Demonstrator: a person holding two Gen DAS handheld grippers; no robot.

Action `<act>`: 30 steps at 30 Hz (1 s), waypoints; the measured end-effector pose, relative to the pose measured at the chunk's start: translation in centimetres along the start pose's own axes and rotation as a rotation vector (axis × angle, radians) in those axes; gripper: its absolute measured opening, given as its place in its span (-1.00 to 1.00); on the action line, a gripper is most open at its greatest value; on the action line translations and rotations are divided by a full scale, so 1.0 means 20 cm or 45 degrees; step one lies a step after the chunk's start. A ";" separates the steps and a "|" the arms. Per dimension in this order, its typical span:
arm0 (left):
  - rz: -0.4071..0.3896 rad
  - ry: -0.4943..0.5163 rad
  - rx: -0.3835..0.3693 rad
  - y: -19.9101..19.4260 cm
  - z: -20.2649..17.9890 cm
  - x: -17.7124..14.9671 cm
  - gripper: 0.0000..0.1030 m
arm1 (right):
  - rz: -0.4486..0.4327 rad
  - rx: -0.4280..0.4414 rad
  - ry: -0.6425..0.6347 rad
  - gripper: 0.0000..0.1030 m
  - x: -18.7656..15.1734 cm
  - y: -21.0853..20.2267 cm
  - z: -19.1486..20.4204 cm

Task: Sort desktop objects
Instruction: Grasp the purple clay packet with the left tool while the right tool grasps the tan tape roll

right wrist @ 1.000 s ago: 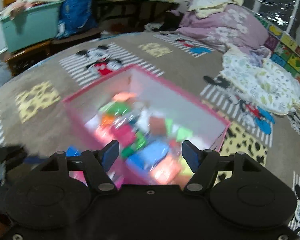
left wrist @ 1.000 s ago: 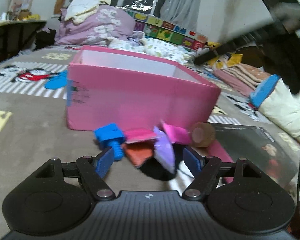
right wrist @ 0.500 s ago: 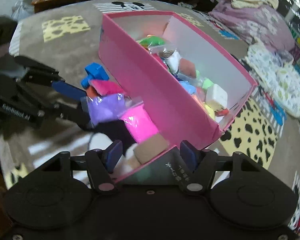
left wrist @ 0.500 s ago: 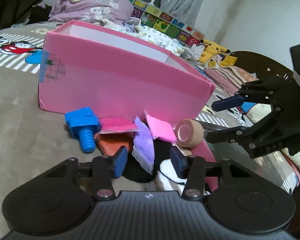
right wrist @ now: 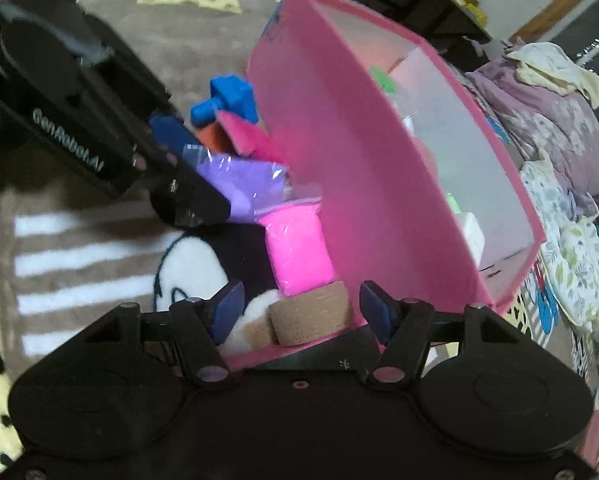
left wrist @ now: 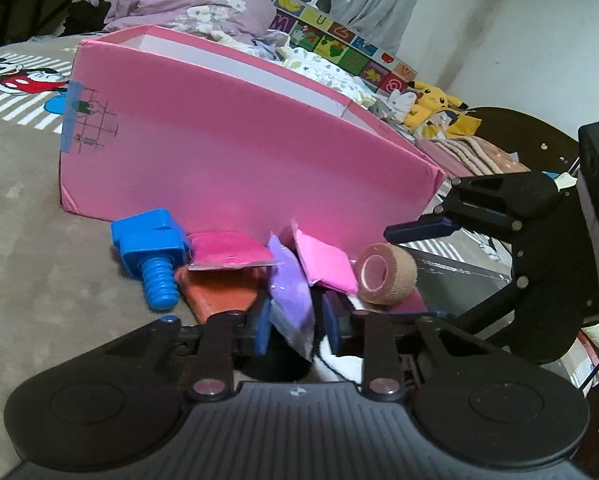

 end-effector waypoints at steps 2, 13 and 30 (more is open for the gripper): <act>-0.004 -0.002 0.009 0.00 0.01 0.00 -0.68 | 0.028 0.000 -0.017 0.25 -0.01 0.02 0.00; -0.017 0.045 0.021 -0.08 0.00 0.01 -0.74 | 0.063 0.026 0.073 -0.11 0.01 -0.03 -0.03; -0.002 0.141 0.084 -0.32 0.10 -0.05 -0.77 | 0.047 0.322 0.152 -0.03 0.09 -0.11 0.24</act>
Point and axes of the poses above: each gripper's, at about its wrist camera, not at the fingertips, and y roughly the way its jaws point, z to its left, x to its top, the point moved 7 cm from there along y, roughly the way its jaws point, and after that the axes turned 4 degrees about -x, right-handed, at the moved point
